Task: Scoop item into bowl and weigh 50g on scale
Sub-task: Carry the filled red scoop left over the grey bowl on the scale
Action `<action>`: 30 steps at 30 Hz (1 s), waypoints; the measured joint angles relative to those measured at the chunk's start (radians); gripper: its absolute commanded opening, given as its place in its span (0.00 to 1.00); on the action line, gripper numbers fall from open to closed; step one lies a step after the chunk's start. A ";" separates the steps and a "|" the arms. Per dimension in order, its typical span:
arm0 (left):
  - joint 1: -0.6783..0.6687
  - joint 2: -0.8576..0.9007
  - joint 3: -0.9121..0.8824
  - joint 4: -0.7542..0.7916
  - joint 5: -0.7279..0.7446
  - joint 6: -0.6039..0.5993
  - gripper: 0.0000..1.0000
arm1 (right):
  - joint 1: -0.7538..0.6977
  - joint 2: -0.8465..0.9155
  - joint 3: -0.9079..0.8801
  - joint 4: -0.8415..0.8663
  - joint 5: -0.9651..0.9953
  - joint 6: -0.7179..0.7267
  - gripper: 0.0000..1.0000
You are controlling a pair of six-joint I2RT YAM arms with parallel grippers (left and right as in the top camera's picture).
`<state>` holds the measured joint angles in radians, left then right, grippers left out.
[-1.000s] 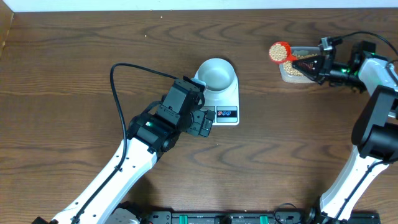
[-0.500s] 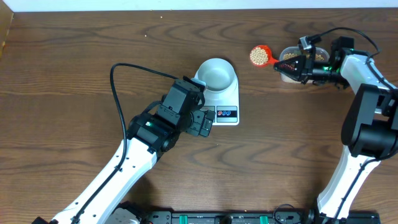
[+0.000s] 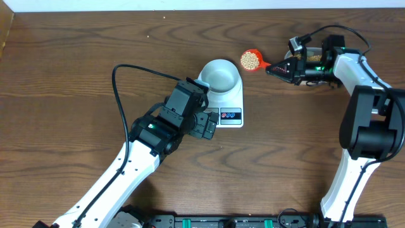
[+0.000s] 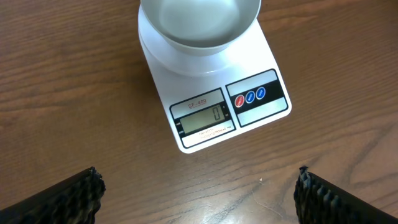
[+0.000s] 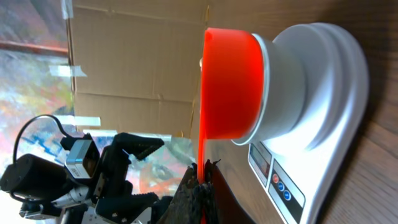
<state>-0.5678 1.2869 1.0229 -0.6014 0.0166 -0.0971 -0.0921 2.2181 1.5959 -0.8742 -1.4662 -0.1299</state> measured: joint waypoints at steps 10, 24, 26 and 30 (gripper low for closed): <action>0.000 0.000 0.000 0.000 0.000 0.000 1.00 | 0.084 -0.036 0.008 0.008 0.062 0.023 0.01; 0.000 0.000 0.000 0.000 0.000 0.000 1.00 | 0.176 -0.060 0.011 0.097 0.164 0.101 0.01; 0.000 0.000 0.000 0.000 0.000 0.000 1.00 | 0.186 -0.060 0.013 0.102 0.190 0.112 0.01; 0.000 0.000 0.000 0.000 0.000 0.000 1.00 | 0.204 -0.060 0.015 0.106 0.265 0.125 0.01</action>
<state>-0.5678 1.2869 1.0229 -0.6014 0.0166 -0.0971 0.1123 2.1582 1.6112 -0.7681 -1.2011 -0.0051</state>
